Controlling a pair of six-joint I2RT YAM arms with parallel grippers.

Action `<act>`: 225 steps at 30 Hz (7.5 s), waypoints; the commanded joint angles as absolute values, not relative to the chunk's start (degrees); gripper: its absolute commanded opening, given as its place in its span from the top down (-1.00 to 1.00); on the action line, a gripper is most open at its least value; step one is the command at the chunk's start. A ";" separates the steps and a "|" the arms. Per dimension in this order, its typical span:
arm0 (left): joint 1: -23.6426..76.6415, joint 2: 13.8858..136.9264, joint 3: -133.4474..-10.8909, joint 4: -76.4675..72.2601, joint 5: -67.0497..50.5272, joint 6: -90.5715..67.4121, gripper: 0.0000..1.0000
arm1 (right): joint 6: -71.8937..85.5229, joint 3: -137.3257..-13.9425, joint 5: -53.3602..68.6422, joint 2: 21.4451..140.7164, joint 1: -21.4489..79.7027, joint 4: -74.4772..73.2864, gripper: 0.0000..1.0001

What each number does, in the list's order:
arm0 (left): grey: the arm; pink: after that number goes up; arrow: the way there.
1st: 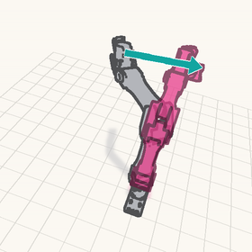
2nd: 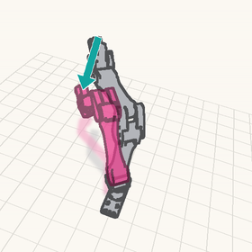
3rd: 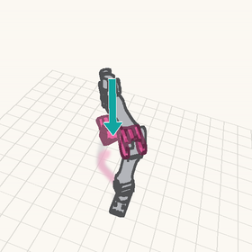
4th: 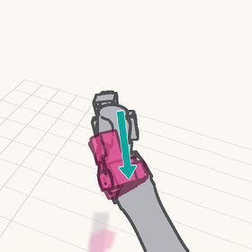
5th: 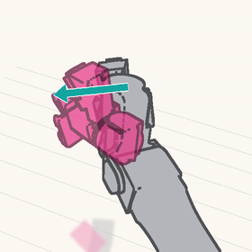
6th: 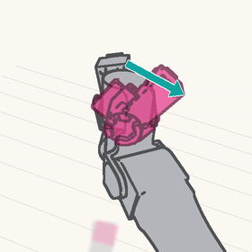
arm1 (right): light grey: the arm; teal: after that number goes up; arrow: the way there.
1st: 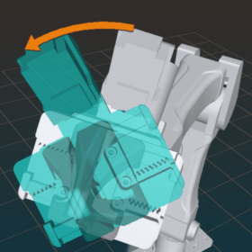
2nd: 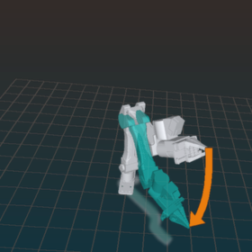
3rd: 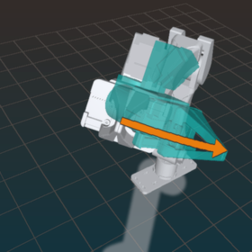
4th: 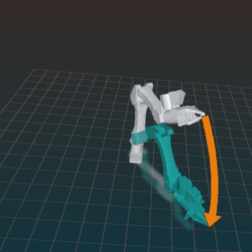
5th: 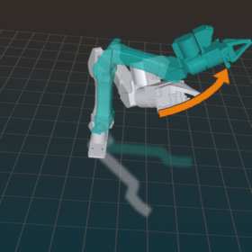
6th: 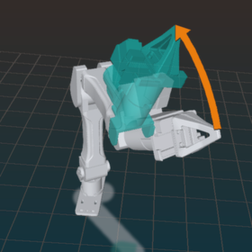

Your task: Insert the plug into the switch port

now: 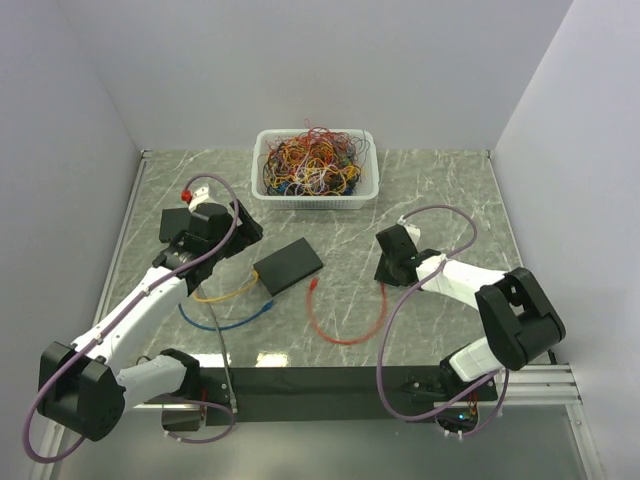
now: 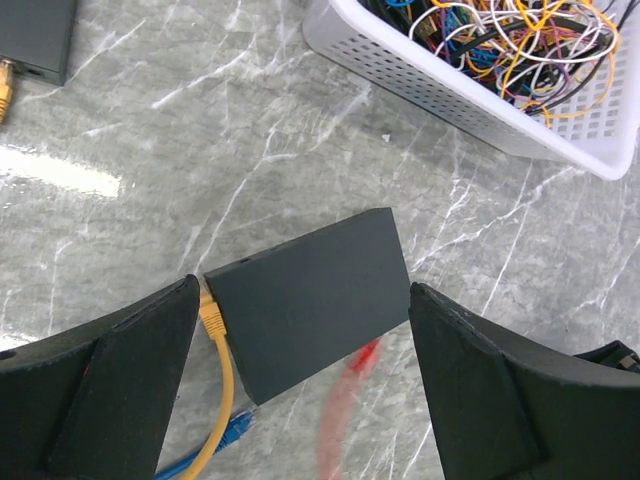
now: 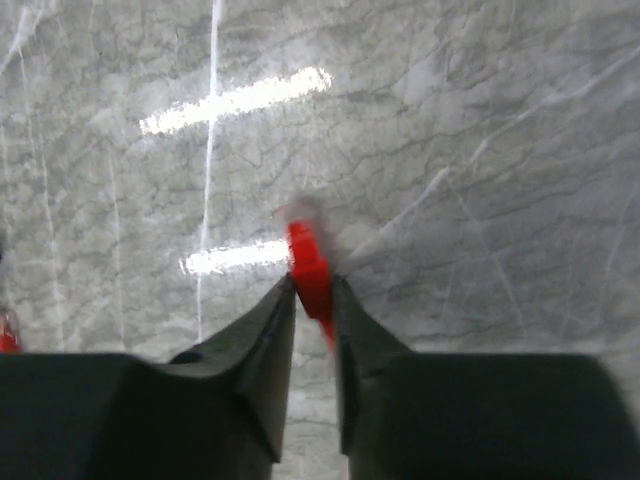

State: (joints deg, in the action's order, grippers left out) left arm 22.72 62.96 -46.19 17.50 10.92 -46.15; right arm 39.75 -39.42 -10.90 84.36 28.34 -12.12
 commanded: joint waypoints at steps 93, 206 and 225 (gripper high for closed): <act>31.82 45.70 -22.85 -29.80 -20.75 -46.32 0.94 | 76.64 -41.05 60.64 95.80 37.09 100.99 1.00; 37.53 40.16 -21.27 -35.16 -16.61 -47.64 0.26 | 62.84 -41.04 58.71 90.79 37.53 79.98 1.00; 40.07 38.85 -29.97 -15.74 -3.53 -48.25 0.99 | 23.04 -53.69 33.08 74.02 36.56 11.75 -0.12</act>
